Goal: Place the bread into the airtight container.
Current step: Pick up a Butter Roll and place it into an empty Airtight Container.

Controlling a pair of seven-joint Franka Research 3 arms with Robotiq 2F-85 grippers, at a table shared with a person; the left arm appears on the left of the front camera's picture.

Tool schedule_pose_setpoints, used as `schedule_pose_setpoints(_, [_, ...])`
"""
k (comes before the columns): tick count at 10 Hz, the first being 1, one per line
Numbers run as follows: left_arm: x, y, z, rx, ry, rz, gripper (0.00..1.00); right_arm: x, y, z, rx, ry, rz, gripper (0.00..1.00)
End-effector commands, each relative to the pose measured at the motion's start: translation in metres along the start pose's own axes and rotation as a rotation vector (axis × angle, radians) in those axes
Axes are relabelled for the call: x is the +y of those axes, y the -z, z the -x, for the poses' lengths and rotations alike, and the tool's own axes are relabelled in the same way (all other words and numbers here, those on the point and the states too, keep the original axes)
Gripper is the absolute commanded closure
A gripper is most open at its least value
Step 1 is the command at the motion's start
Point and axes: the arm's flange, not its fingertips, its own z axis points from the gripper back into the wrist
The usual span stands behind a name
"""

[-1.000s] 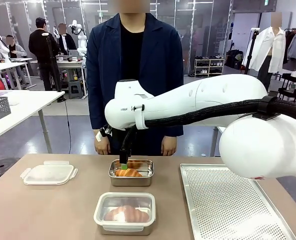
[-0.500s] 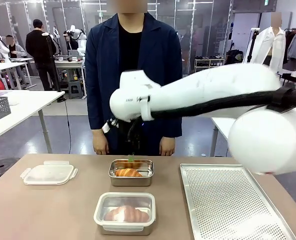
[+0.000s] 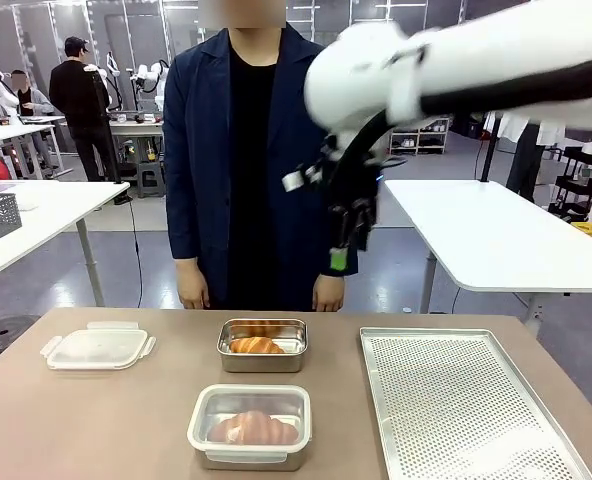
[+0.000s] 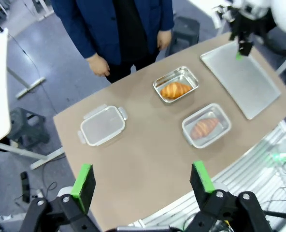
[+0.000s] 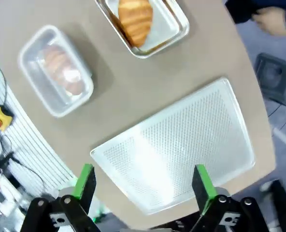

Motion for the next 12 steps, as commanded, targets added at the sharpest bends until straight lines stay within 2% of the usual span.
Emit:
schedule_pose_setpoints(1, [0.0,0.0,0.0,-0.003,0.003,0.008,0.0,0.014,-0.038,0.078,-0.159,0.213,0.049,0.0])
schedule_pose_setpoints(3, [0.0,0.0,0.0,-0.003,0.003,0.008,0.0,0.022,-0.089,0.133,-0.29,0.305,0.086,0.0])
schedule_pose_setpoints(5, [0.0,0.0,0.0,-0.003,0.003,0.008,0.0,0.036,-0.14,0.162,-0.371,0.316,0.124,0.0])
schedule_pose_setpoints(7, [0.0,0.0,0.0,-0.003,0.003,0.008,0.0,0.07,-0.215,0.185,-0.384,0.352,0.203,0.0])
schedule_pose_setpoints(9, [0.0,0.0,0.0,-0.003,0.003,0.008,0.0,0.09,-0.287,0.203,-0.389,0.412,0.225,0.0])
schedule_pose_setpoints(11, [0.0,0.0,0.0,-0.003,0.003,0.008,0.0,0.121,-0.334,0.222,-0.332,0.455,0.186,0.0])
schedule_pose_setpoints(12, [0.0,0.0,0.0,-0.003,0.003,0.008,0.0,0.132,-0.337,0.224,-0.361,0.459,0.168,0.0])
